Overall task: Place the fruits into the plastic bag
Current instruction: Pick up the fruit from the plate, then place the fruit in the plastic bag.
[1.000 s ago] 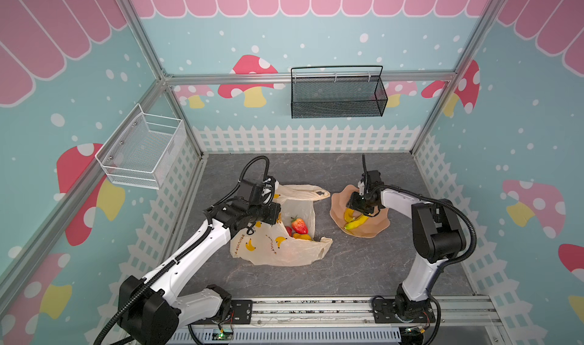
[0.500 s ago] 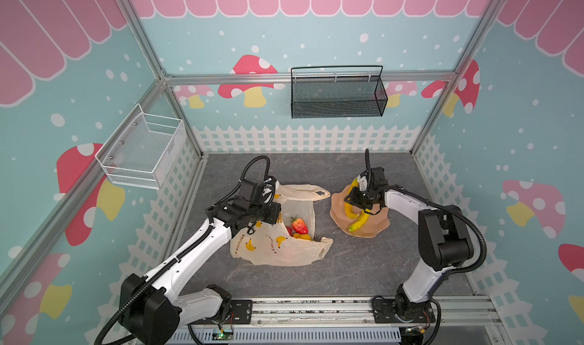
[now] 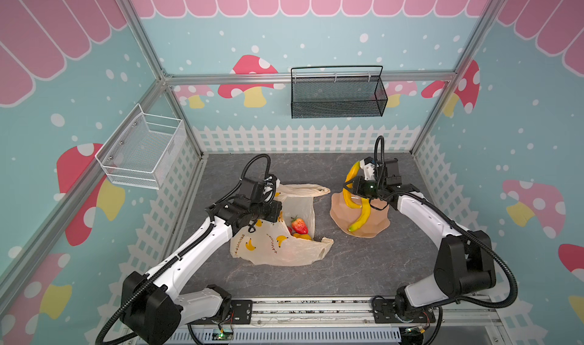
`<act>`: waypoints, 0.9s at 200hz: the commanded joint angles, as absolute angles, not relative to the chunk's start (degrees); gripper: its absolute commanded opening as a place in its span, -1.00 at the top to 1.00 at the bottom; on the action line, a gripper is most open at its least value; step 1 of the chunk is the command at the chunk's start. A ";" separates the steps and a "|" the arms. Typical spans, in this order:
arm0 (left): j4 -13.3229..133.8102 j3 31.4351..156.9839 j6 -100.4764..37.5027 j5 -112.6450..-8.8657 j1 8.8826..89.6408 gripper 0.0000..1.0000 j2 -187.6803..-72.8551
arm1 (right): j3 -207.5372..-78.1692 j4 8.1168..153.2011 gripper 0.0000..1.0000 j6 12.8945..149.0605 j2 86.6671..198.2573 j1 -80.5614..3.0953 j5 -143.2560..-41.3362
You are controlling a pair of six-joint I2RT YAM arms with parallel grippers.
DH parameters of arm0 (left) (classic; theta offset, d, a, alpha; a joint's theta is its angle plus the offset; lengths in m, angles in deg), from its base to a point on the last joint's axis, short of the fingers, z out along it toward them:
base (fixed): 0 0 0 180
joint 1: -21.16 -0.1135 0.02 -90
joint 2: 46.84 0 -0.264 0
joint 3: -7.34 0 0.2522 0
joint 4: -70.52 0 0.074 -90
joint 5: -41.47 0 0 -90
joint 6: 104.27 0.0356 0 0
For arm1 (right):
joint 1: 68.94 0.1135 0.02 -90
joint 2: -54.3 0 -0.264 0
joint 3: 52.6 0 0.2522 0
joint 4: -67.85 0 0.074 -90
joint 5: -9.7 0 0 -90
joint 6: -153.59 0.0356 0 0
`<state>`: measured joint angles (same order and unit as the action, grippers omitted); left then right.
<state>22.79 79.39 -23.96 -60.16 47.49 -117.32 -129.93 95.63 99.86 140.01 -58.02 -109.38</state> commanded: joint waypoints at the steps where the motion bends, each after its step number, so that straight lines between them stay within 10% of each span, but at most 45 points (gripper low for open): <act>1: 23.52 81.06 -24.07 -61.19 47.53 1.00 -118.02 | -130.37 94.22 0.47 99.58 137.72 -57.86 -112.31; 93: 23.48 81.65 -23.76 -61.53 47.56 1.00 -118.05 | -123.08 97.52 0.47 87.48 130.82 -55.32 -121.01; 180: 23.35 82.62 -23.68 -62.02 47.61 1.00 -118.65 | -118.49 103.17 0.47 75.09 124.16 -42.17 -105.19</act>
